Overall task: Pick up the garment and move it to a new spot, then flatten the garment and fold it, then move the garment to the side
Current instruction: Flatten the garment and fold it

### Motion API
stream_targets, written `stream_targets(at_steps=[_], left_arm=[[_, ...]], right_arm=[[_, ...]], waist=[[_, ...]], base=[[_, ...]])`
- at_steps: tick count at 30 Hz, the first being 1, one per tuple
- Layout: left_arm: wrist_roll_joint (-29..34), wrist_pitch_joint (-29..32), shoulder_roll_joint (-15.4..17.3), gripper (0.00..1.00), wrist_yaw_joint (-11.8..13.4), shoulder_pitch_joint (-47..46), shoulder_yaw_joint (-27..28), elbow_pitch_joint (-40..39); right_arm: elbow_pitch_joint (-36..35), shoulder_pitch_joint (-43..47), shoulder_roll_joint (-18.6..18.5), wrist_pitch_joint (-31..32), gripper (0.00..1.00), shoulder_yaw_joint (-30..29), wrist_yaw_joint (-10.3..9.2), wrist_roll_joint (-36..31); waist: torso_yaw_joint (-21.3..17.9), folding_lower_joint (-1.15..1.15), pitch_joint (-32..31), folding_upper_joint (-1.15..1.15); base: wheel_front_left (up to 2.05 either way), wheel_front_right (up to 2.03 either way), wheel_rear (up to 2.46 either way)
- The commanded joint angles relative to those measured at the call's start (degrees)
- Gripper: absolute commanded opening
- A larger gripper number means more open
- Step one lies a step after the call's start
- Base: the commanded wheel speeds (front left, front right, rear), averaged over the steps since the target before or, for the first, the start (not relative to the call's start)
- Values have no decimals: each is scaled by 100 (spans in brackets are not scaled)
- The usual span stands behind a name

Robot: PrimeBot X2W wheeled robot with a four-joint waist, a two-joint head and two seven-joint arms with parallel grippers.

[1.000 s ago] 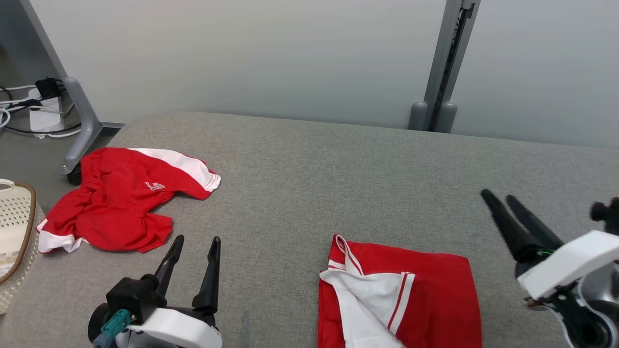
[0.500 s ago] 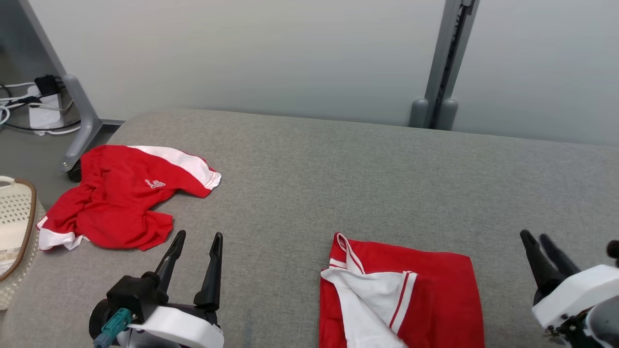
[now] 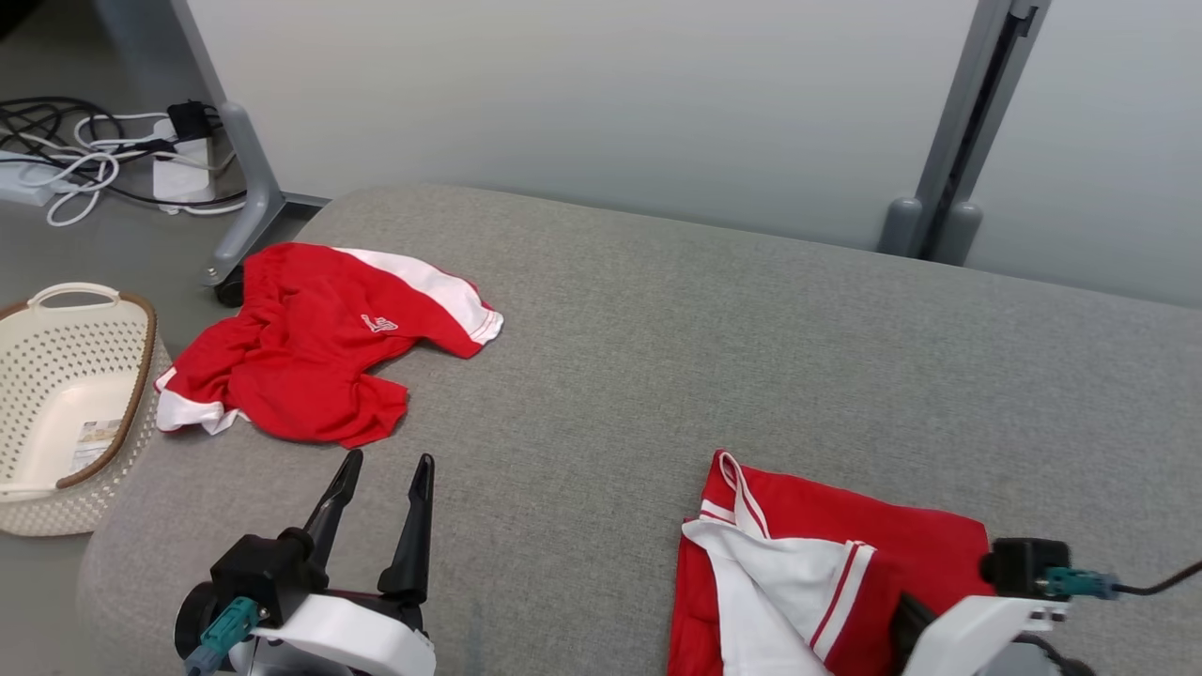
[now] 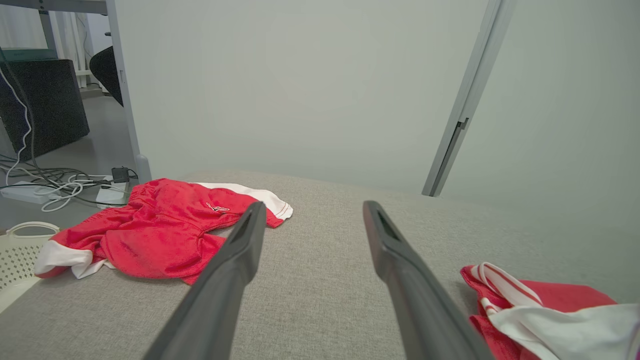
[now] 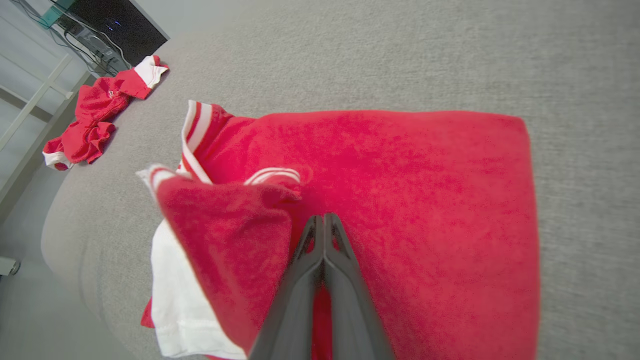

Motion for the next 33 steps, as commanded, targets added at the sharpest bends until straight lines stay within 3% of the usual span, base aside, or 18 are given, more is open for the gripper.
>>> stream_targets(at_steps=[1, 13, 17, 22, 23, 25, 33], left_arm=[[33, -22, 17, 100, -13, -111, 20, -3], [39, -17, -11, 100, 6, -87, 50, 18], [47, -17, -20, 100, 18, -62, 90, -8], [82, -17, -34, 100, 11, -24, 139, -52], [90, -17, -40, 100, 14, -16, 146, -63], [107, -18, -42, 100, 15, -8, 170, -76], [173, -17, 4, 100, 47, 26, 334, -244]], right_arm=[[37, -123, 53, -97, 0, 236, 12, 131], [-224, -342, 206, -65, 0, 2037, 12, 822], [-550, -431, 18, -203, 0, 2201, 12, 998], [-1035, -491, -332, -404, 0, 1951, 12, 981], [-1134, -492, -398, -435, 5, 1855, 12, 950], [-1344, -473, -518, -492, 100, 1655, 12, 906], [-2249, -288, -824, -612, 100, 471, 12, 408]], waist=[[58, 0, 30, 0], [30, 0, 70, 0], [-138, 0, 60, 0], [-404, 0, 27, 0], [-457, 0, 18, 0], [-562, 0, 1, 0], [-935, 0, -58, 0]], base=[[0, 0, 0], [0, 0, 0], [0, 0, 0], [0, 0, 0], [0, 0, 0], [0, 0, 0], [0, 0, 0]])
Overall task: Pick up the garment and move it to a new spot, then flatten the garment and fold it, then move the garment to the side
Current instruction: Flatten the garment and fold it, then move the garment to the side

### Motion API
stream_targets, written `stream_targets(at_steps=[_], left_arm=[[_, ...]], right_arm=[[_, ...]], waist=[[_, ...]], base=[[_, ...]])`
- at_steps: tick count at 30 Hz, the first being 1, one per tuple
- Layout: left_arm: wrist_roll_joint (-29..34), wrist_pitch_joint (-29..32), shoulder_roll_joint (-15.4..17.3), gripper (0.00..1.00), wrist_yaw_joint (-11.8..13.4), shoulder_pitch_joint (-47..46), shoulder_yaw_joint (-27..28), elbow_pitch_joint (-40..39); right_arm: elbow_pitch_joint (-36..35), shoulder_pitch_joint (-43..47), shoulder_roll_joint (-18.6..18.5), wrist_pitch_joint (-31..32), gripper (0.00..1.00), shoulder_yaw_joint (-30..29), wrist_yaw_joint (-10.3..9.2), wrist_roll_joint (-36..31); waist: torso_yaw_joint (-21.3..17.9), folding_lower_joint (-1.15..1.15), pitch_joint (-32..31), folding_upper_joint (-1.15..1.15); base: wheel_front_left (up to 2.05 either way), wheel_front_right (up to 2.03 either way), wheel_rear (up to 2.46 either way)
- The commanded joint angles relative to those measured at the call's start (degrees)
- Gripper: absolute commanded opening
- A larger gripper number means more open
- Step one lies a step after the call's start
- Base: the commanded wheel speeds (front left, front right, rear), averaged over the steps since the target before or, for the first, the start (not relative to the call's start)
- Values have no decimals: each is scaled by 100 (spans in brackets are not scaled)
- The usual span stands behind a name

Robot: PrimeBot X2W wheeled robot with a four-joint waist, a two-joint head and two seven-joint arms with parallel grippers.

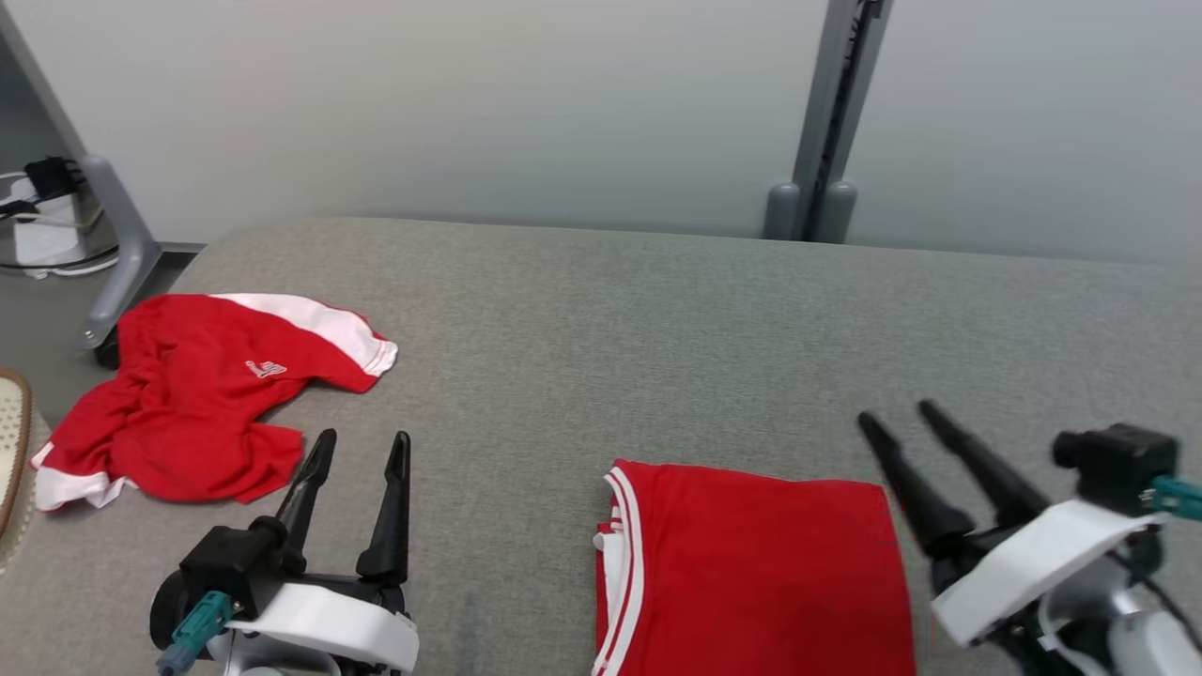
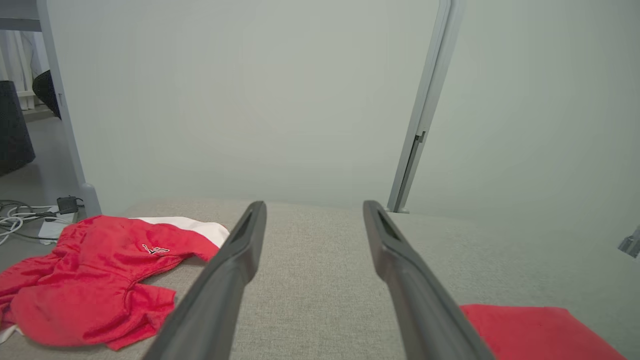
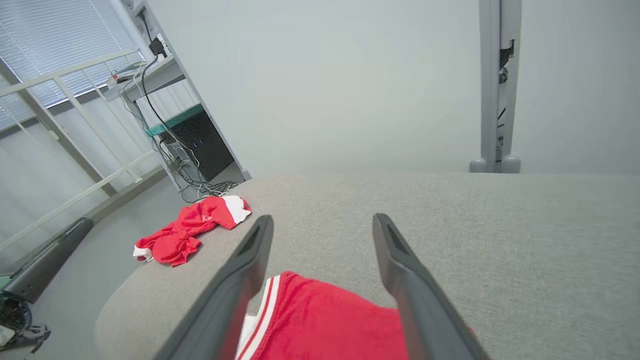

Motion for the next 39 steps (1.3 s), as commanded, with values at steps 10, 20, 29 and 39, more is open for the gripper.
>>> stream_targets(at_steps=[10, 20, 29, 39], left_arm=[[170, -9, 42, 100, 81, 124, 257, -291], [230, -9, -70, 100, 8, 361, 433, -306], [337, -9, -172, 100, -104, 601, 615, -206], [441, -9, -259, 100, -200, 554, 639, -132]], right_arm=[[-561, 601, 176, -611, 100, -1421, 12, -1021], [35, 1213, 377, -1393, 100, -1843, 12, -1587], [289, 1289, 395, -1603, 100, -1737, 12, -1713], [362, 1277, 388, -1539, 100, -1641, 12, -1712]], waist=[[-412, 0, -6, 0], [-581, 0, -84, 0], [-634, 0, -158, 0], [-530, 0, -135, 0]], base=[[0, 0, 0], [0, 0, 0], [0, 0, 0], [0, 0, 0]])
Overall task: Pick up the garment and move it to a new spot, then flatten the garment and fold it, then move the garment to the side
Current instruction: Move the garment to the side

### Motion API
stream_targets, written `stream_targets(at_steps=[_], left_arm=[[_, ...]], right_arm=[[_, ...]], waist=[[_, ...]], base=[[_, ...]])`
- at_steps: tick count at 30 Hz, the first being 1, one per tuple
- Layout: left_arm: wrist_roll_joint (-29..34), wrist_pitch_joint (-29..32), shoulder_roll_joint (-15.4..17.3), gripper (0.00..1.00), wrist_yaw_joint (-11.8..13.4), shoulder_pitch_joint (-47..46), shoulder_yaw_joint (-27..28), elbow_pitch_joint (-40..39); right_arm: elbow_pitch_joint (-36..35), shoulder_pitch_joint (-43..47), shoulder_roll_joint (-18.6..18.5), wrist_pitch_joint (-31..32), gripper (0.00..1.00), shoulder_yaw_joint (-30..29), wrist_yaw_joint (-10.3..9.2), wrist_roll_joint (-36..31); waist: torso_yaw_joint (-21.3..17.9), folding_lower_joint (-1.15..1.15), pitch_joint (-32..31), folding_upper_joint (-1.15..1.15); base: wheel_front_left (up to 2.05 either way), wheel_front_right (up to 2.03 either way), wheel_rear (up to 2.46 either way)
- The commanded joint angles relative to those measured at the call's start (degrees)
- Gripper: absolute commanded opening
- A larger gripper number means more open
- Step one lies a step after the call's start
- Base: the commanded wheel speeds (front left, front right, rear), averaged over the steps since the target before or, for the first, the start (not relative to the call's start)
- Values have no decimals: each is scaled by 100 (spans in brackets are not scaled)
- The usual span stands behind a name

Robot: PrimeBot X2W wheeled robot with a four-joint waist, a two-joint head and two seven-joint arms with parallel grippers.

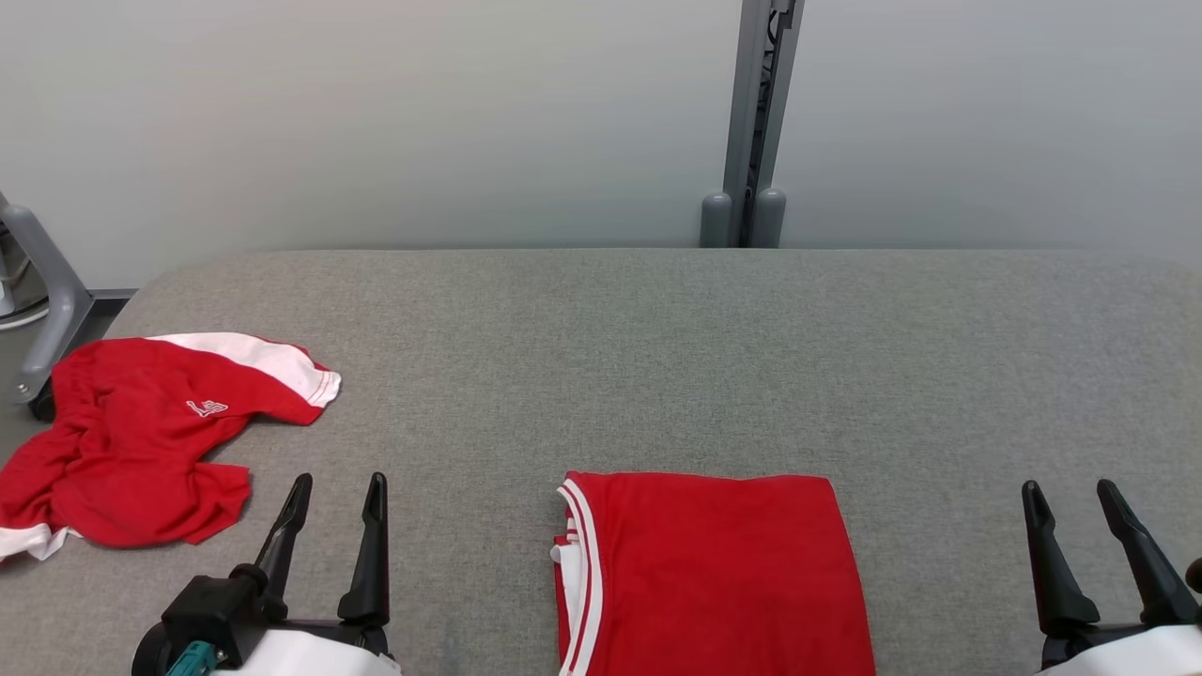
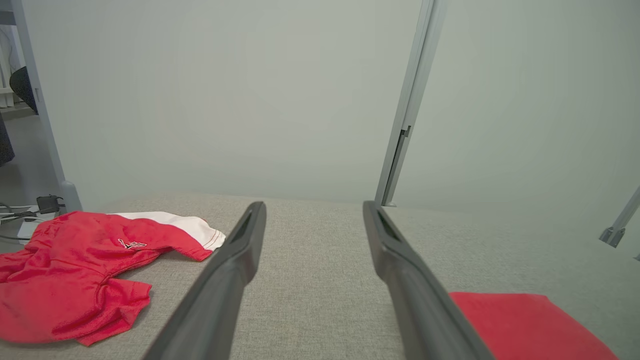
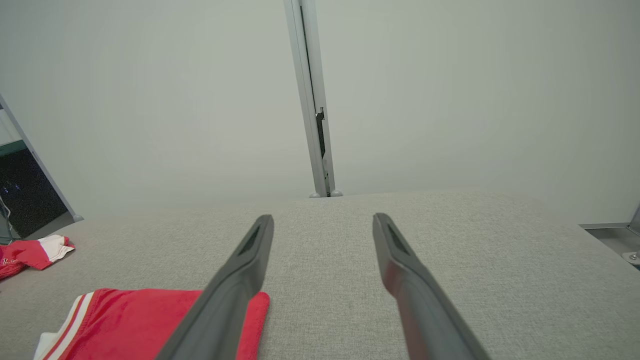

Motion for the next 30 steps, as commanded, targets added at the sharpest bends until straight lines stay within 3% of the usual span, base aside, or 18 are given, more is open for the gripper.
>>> stream_targets(at_steps=[1, 10, 19, 30], left_arm=[[52, -8, -4, 100, -30, -59, 29, 20], [69, -8, -35, 100, -73, -143, -5, 106], [79, 15, -63, 100, -116, -265, -134, 157], [95, 89, -66, 100, -151, -332, -289, 200]], right_arm=[[21, 2, -29, 34, 100, 11, 12, 14], [163, -209, -78, 268, 100, 284, 12, 100], [1270, -926, 54, 1627, 100, 738, 12, 485], [2635, -1386, 234, 3026, 100, 496, 12, 969]], waist=[[25, 0, 9, 0], [161, 0, 1, 0], [521, 0, 4, 0], [1000, 0, 75, 0]], base=[[0, 0, 0], [0, 0, 0], [0, 0, 0], [0, 0, 0]])
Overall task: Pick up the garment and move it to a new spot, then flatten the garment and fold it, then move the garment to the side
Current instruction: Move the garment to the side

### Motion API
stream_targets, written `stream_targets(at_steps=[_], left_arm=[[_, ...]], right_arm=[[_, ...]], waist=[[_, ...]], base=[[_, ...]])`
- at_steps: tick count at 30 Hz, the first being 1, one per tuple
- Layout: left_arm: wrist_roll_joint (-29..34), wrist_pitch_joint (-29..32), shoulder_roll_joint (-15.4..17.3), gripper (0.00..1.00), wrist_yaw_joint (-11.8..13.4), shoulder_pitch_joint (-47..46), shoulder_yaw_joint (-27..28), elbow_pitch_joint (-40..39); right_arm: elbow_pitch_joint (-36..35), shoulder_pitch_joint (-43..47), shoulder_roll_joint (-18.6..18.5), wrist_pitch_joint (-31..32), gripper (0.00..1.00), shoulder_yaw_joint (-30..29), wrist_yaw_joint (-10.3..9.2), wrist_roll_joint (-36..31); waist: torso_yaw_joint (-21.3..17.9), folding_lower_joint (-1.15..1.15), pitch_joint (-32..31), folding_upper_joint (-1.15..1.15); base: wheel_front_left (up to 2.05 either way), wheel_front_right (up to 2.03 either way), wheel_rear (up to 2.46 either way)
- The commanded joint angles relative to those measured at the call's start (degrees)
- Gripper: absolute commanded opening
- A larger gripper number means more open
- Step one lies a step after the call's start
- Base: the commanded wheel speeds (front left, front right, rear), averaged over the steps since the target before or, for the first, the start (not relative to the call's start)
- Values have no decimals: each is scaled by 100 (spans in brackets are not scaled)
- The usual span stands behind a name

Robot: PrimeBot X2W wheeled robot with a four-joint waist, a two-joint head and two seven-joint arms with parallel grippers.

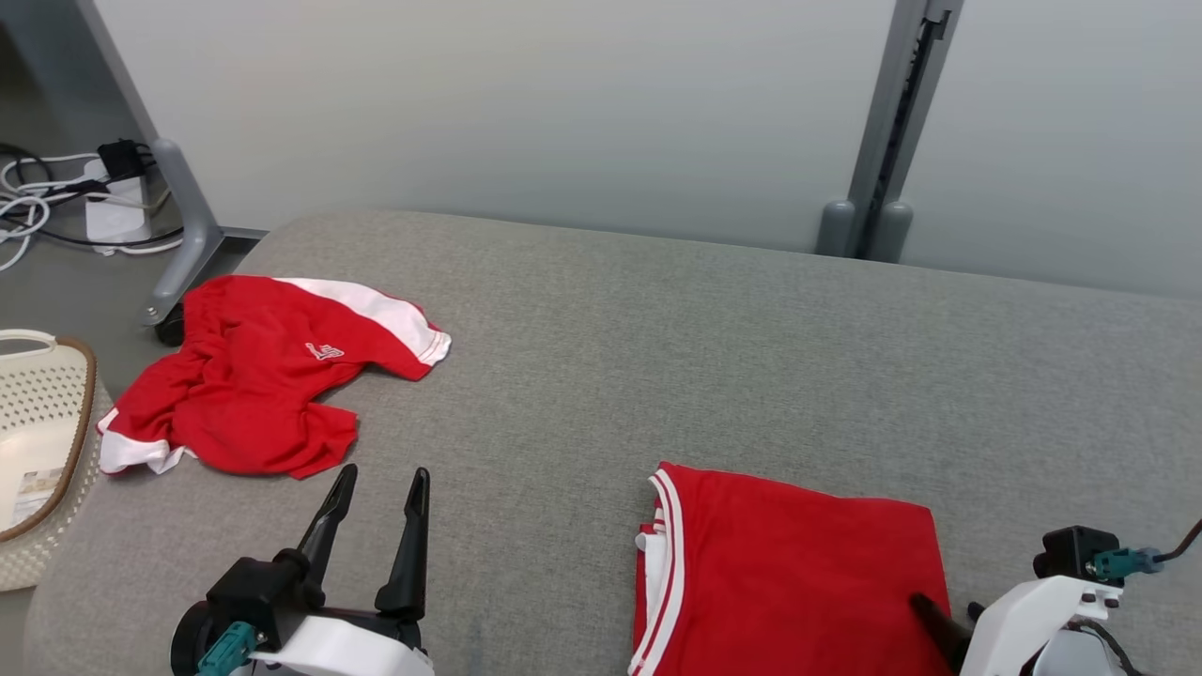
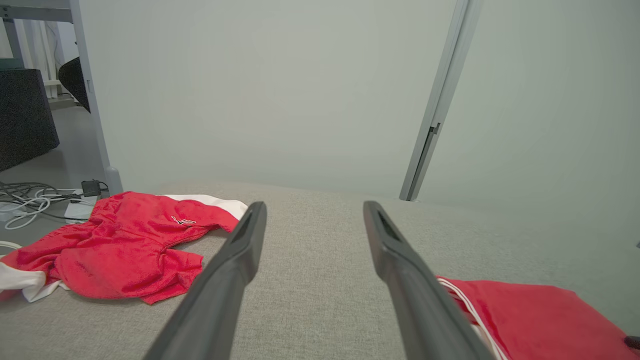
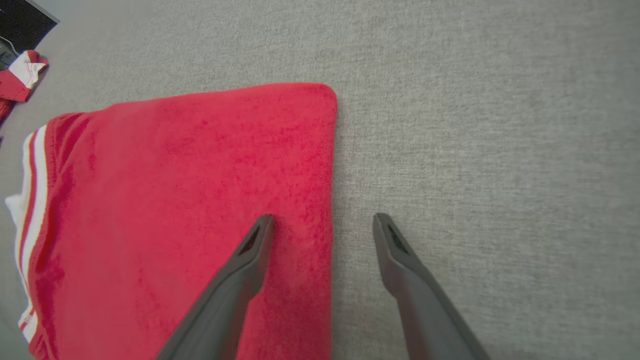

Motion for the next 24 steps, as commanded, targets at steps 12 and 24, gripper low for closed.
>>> stream_targets(at_steps=[12, 24], left_arm=[[-15, 33, 92, 100, 18, -152, -24, 24], [-14, 2, 33, 100, -36, -233, -149, -114]], right_arm=[[609, -133, 288, 450, 2, -251, 12, 370], [58, -645, -231, -218, 0, 234, 12, 217]], waist=[[250, 0, 53, 0], [-484, 0, 122, 0]], base=[[0, 0, 0], [0, 0, 0]])
